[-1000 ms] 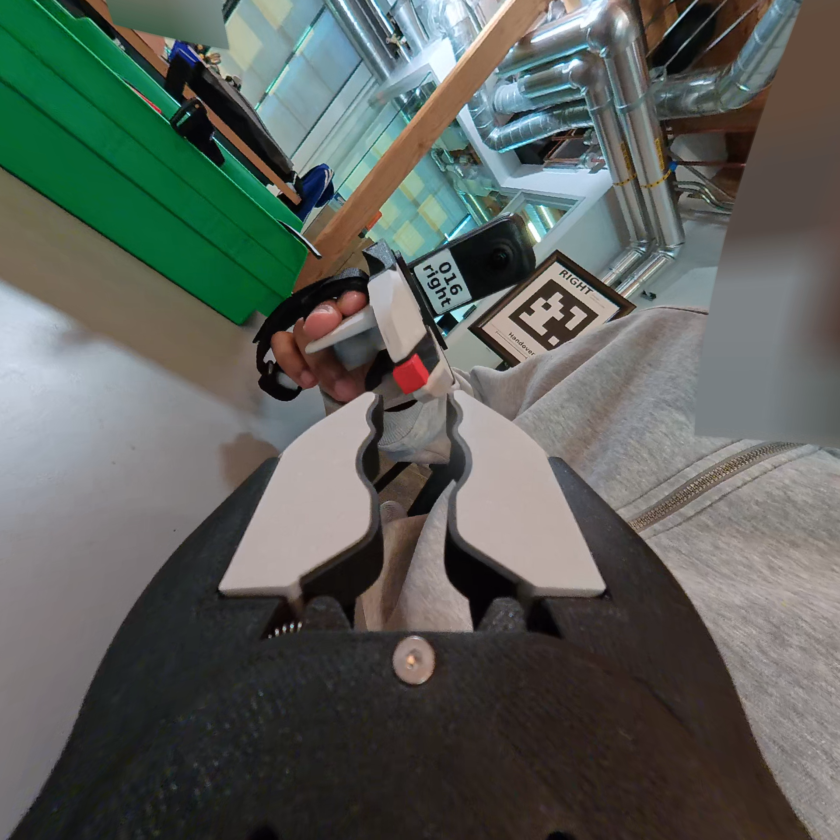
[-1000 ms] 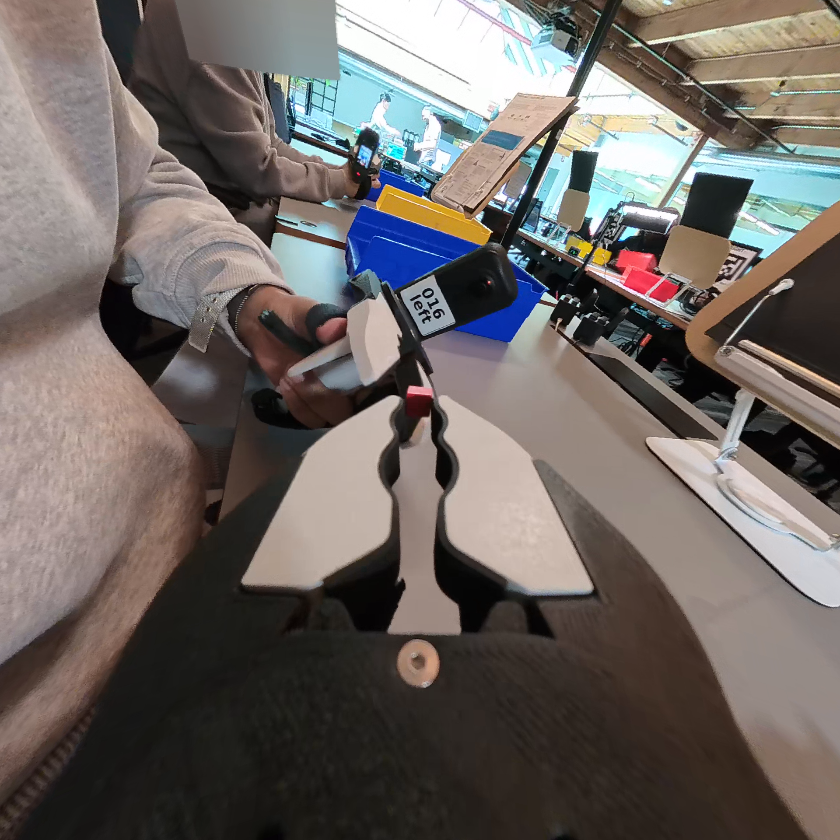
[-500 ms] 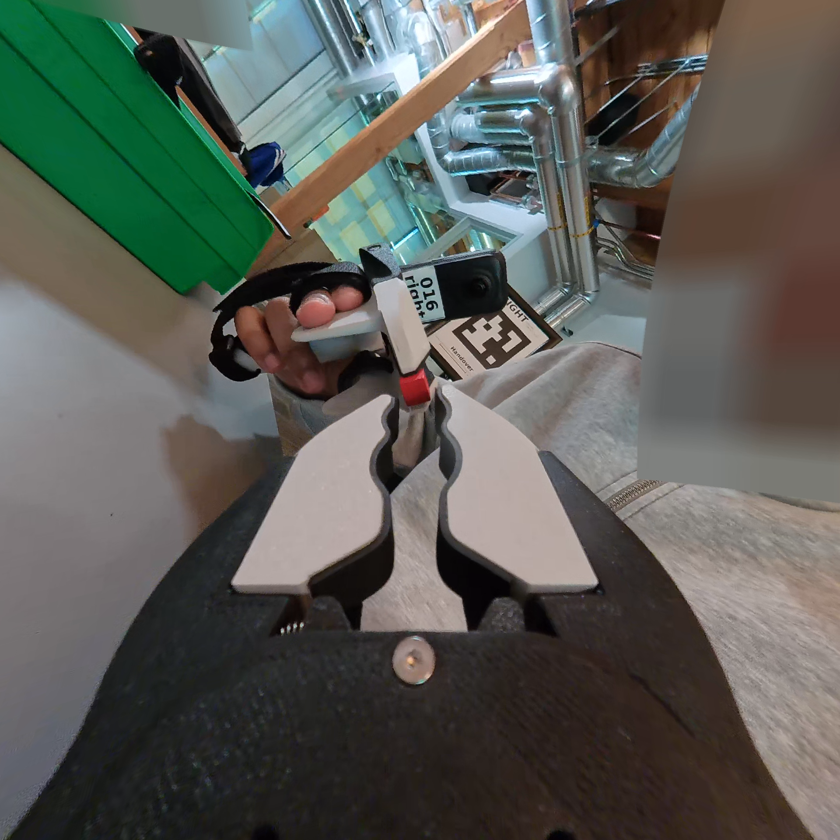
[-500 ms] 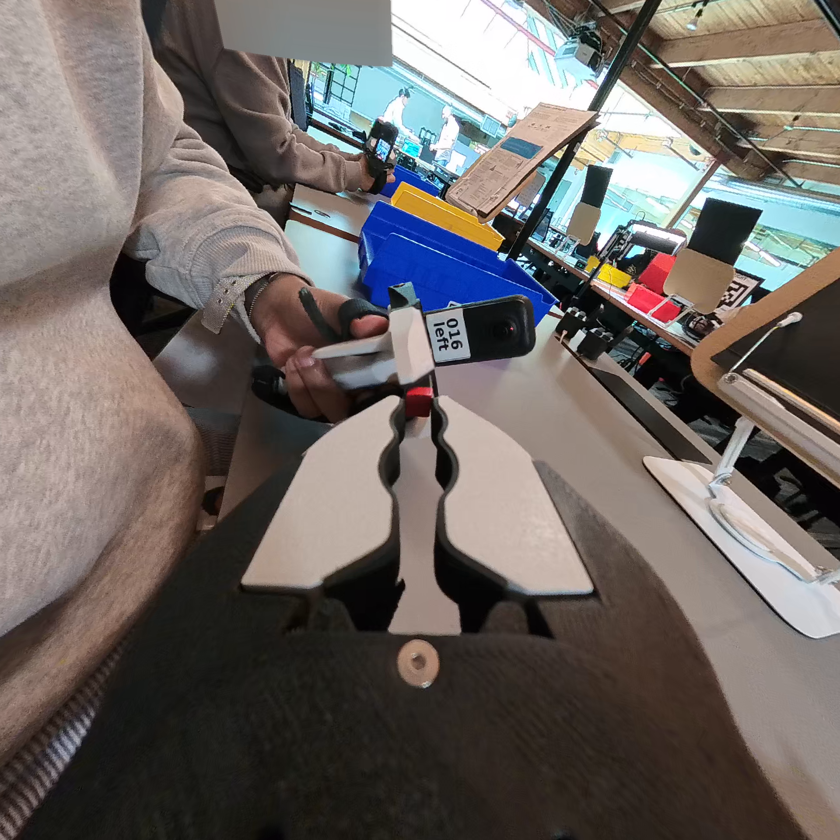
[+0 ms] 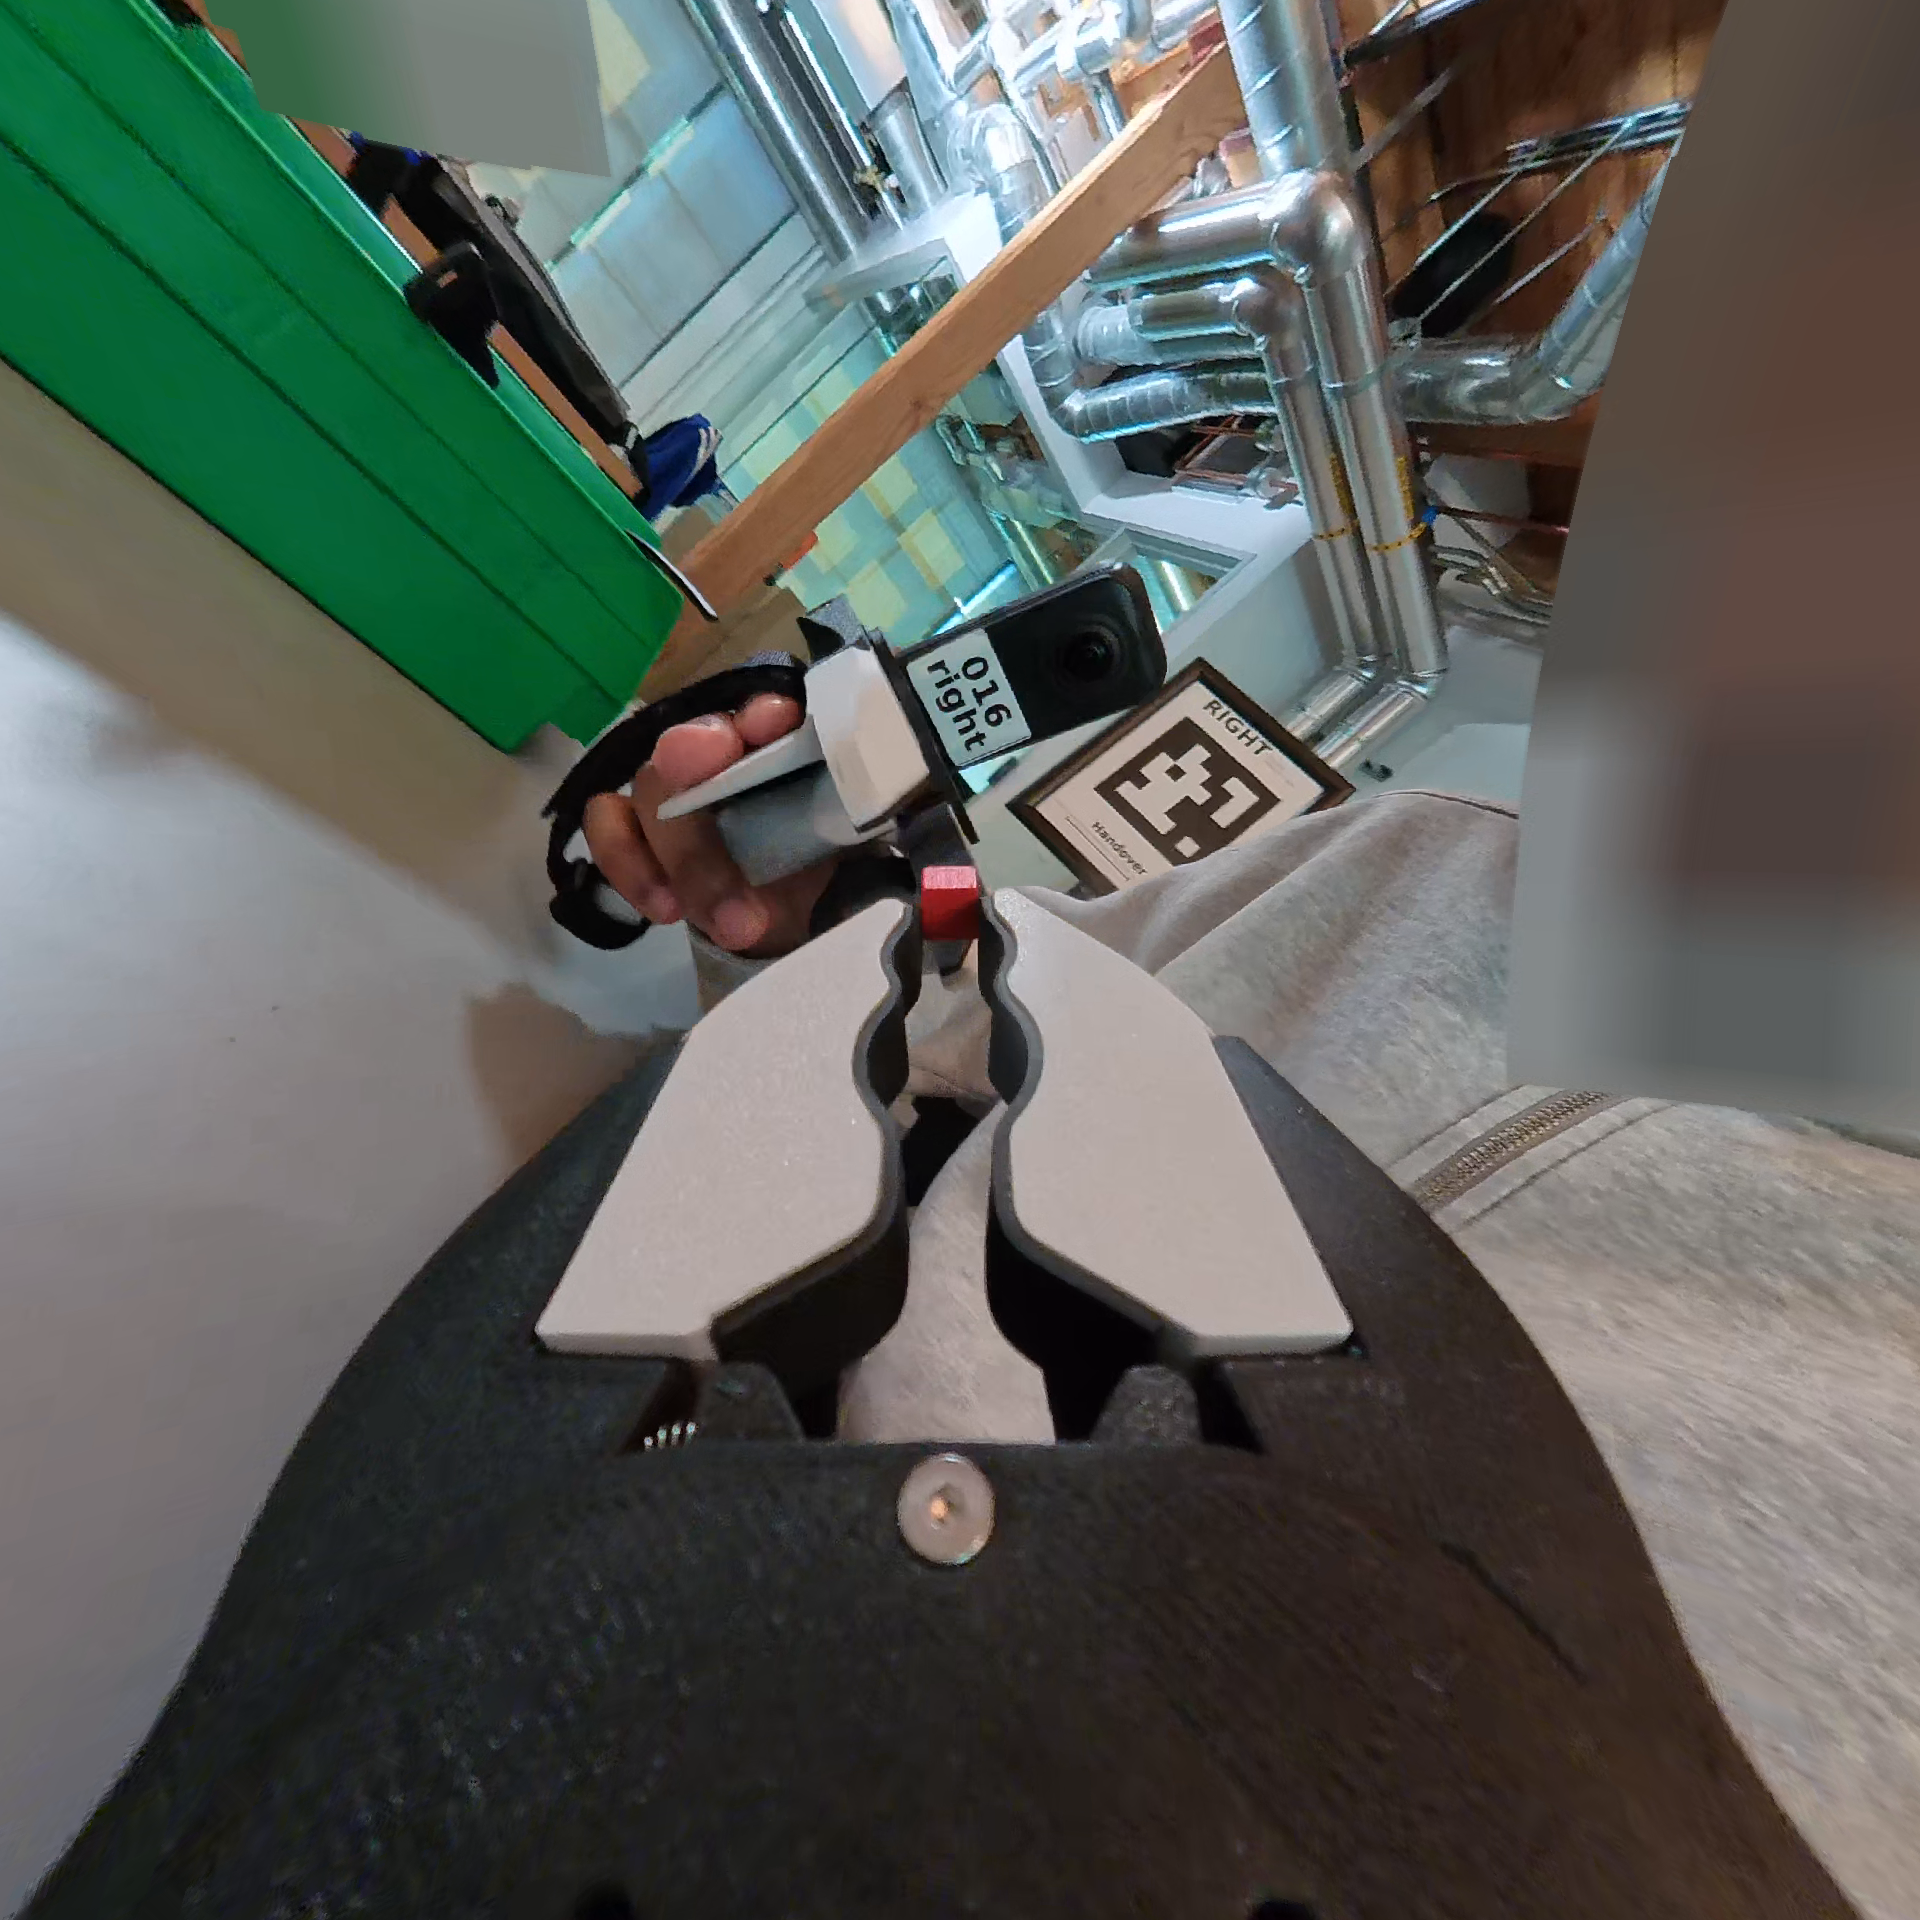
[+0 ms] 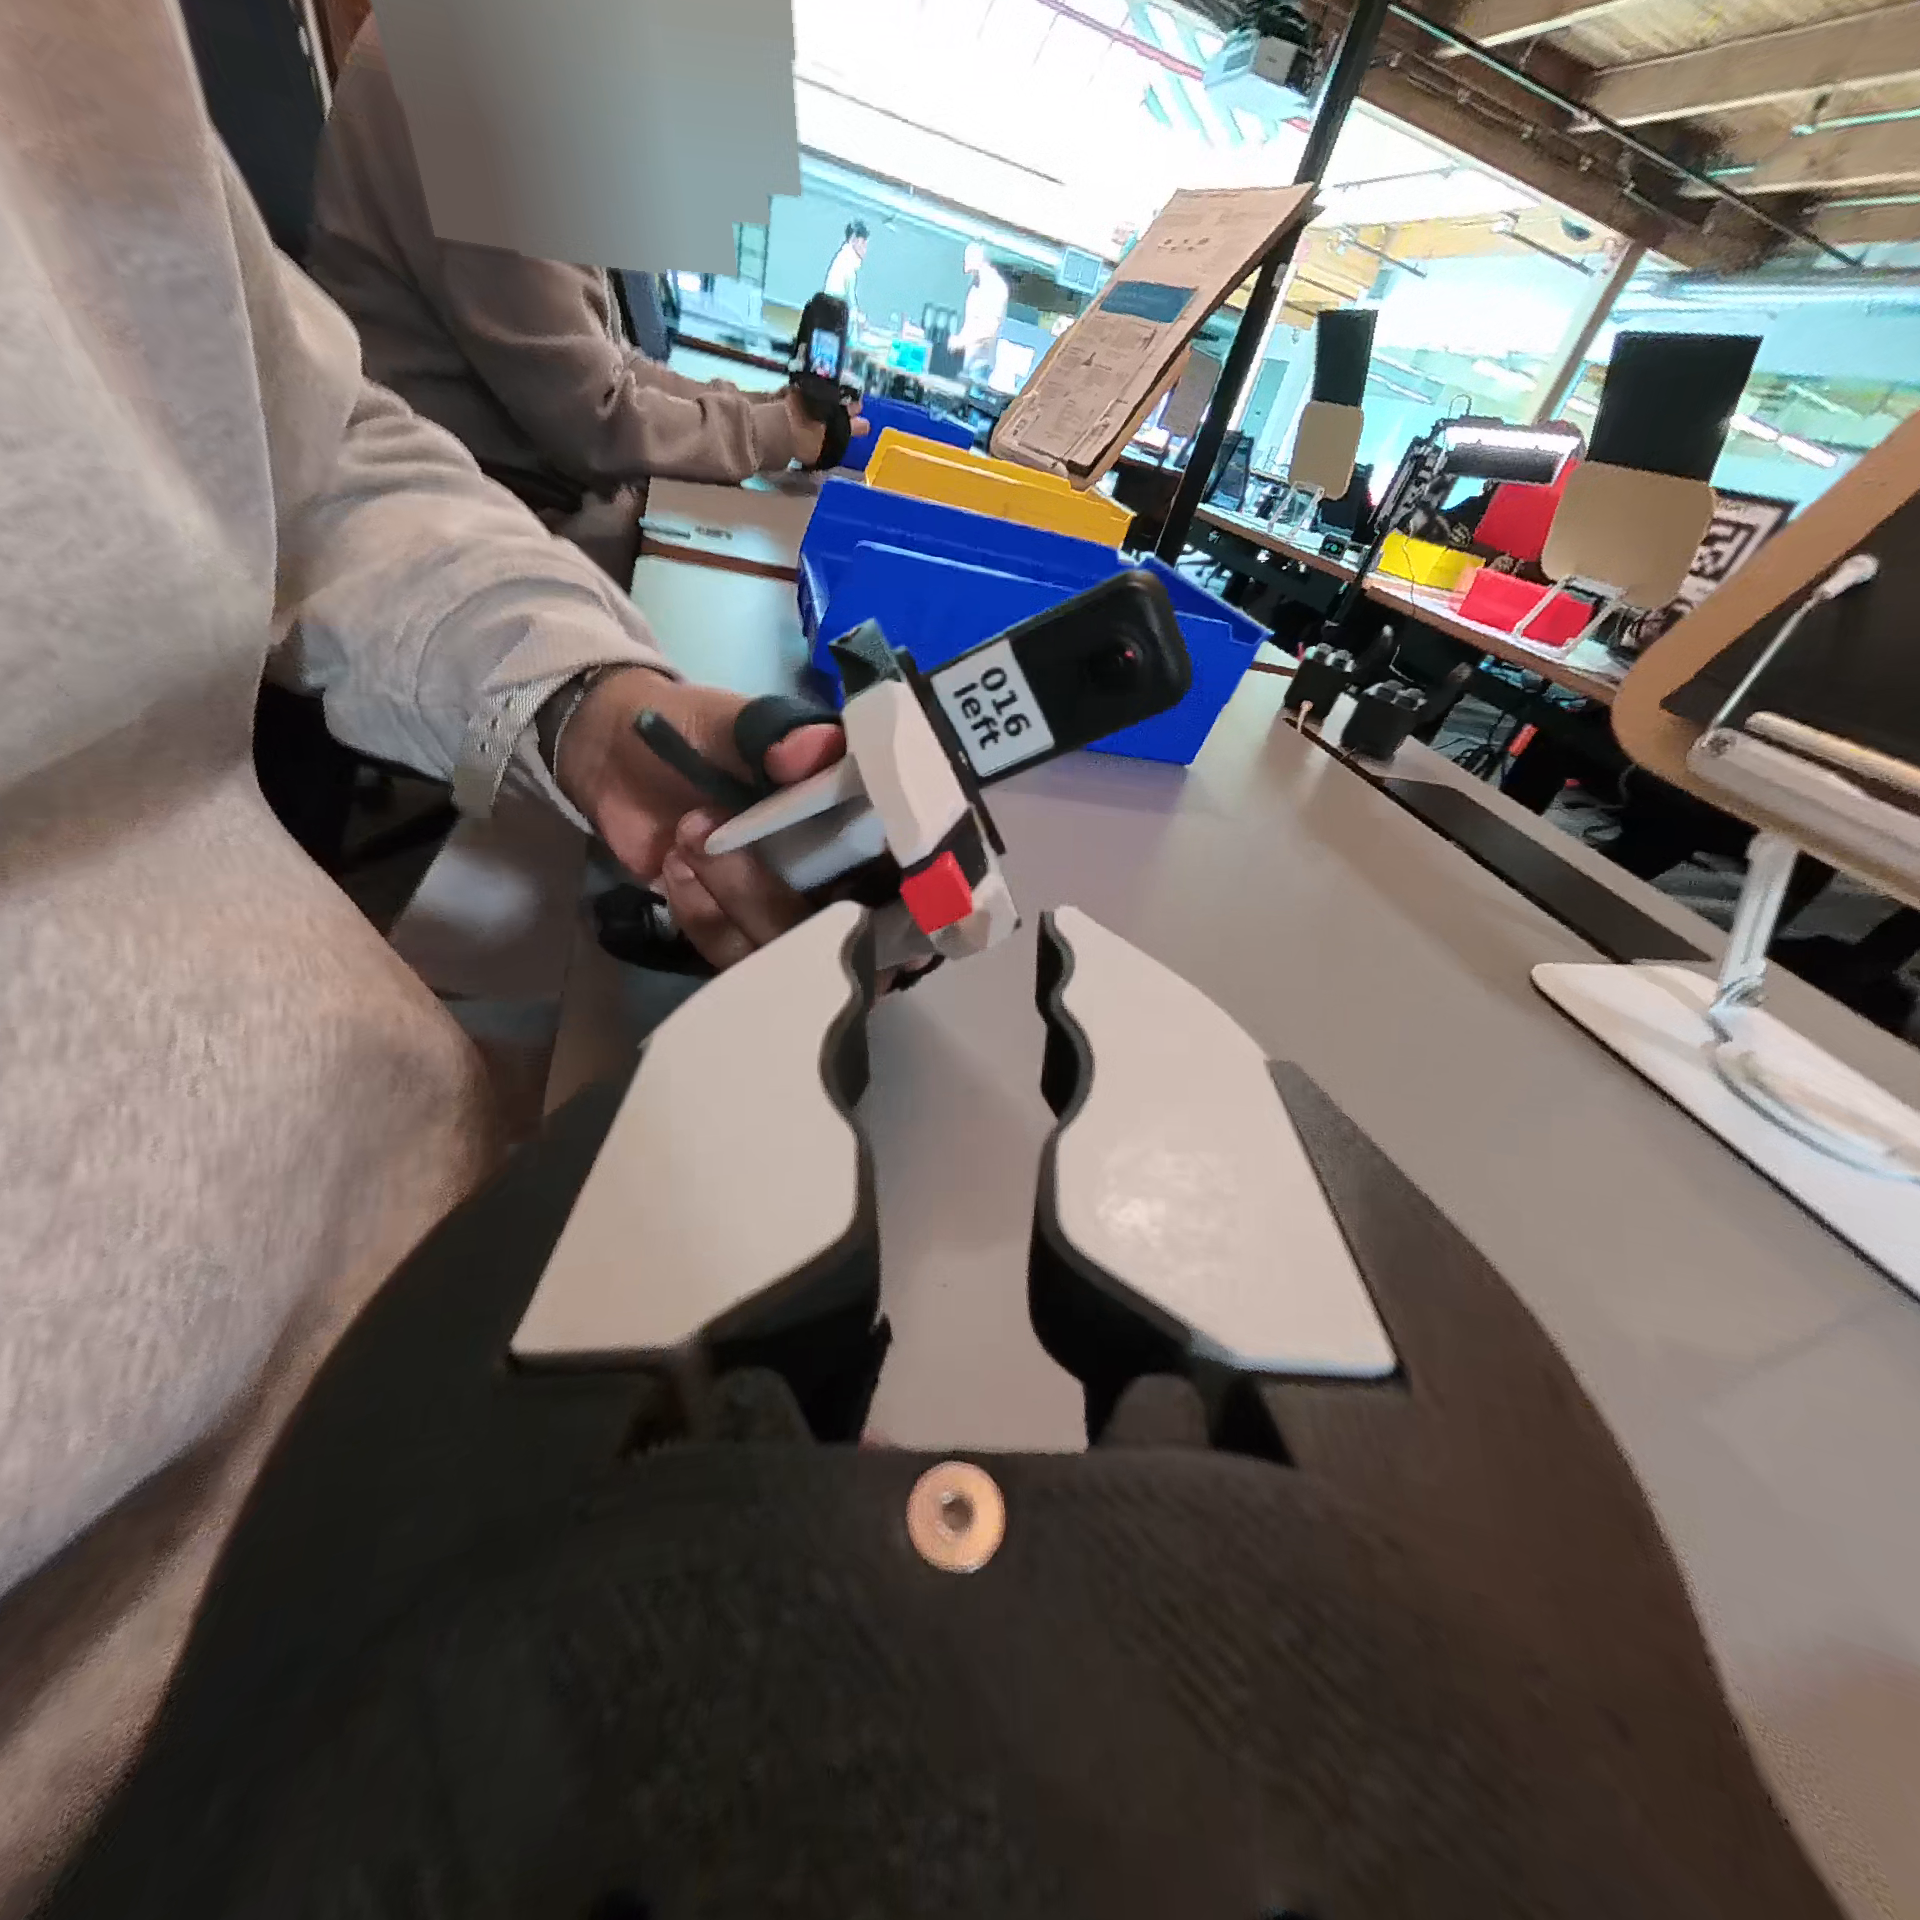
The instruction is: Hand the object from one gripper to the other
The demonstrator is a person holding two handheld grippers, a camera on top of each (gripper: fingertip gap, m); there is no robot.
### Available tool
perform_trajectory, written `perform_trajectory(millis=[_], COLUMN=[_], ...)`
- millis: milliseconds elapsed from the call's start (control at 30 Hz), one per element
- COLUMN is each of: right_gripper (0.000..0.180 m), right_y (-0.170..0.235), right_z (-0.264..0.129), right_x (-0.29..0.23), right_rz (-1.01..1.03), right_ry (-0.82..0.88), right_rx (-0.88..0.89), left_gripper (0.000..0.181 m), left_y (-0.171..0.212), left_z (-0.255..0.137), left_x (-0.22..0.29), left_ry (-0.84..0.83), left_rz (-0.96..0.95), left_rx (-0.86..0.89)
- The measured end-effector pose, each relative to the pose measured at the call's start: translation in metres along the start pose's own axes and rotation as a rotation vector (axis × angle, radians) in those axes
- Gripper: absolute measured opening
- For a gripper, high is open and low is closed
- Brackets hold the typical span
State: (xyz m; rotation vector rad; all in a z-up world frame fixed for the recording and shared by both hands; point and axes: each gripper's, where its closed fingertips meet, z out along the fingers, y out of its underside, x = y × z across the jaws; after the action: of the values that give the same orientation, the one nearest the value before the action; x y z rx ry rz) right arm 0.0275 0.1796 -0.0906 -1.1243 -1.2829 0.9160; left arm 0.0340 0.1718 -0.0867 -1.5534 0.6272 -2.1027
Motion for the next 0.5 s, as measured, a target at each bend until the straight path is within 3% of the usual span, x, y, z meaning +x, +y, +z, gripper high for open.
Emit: perform_trajectory(millis=[500], right_gripper=[0.018], right_y=[-0.006], right_z=[-0.003], right_x=[0.010], right_rz=[0.564], right_ry=[-0.083], right_rx=[0.118], left_gripper=[0.009], left_y=[-0.002], left_z=[0.000], left_x=[-0.006], left_ry=[-0.210], left_rz=[0.361], left_rx=[-0.038])
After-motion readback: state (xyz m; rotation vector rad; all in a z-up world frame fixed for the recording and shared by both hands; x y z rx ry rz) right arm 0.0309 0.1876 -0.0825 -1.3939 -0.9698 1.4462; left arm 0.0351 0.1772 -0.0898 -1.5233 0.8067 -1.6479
